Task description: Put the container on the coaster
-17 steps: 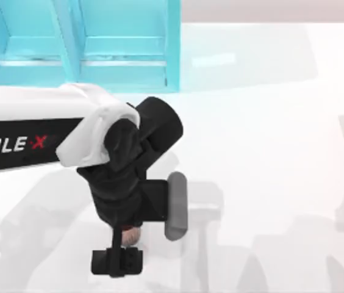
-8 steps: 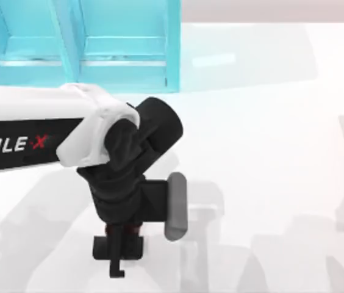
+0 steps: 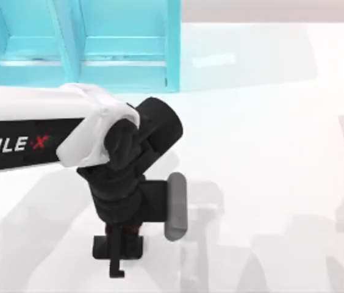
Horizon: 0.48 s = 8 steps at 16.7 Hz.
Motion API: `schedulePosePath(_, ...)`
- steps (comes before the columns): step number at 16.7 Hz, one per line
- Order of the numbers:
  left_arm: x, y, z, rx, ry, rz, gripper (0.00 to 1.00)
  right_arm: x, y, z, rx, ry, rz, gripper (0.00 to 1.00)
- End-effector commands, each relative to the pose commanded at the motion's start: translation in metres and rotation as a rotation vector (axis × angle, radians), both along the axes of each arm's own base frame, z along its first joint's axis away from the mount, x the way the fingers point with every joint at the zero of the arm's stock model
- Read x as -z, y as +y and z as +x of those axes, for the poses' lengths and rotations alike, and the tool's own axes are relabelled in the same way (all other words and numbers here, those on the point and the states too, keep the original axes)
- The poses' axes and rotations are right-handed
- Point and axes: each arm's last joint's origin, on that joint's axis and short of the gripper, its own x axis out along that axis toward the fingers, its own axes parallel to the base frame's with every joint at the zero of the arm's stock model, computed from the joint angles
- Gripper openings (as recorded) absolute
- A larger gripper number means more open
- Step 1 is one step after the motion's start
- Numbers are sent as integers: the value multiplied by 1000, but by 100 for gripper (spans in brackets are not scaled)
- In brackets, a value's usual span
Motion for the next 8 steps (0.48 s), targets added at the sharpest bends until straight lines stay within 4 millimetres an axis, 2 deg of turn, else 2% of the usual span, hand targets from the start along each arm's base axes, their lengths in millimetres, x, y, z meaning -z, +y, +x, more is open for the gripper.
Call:
schedulePosePath(4, -1, 3, 2, -19, 0, 0, 0, 0, 0, 0, 0, 0, 0, 100)
schedulePosePath(6, -5, 17, 12, -104, 3, -1, 0, 0, 0, 0, 0, 0, 0, 100)
schedulePosePath(8, -12, 42, 27, -247, 7, -3, 0, 0, 0, 0, 0, 0, 0, 100)
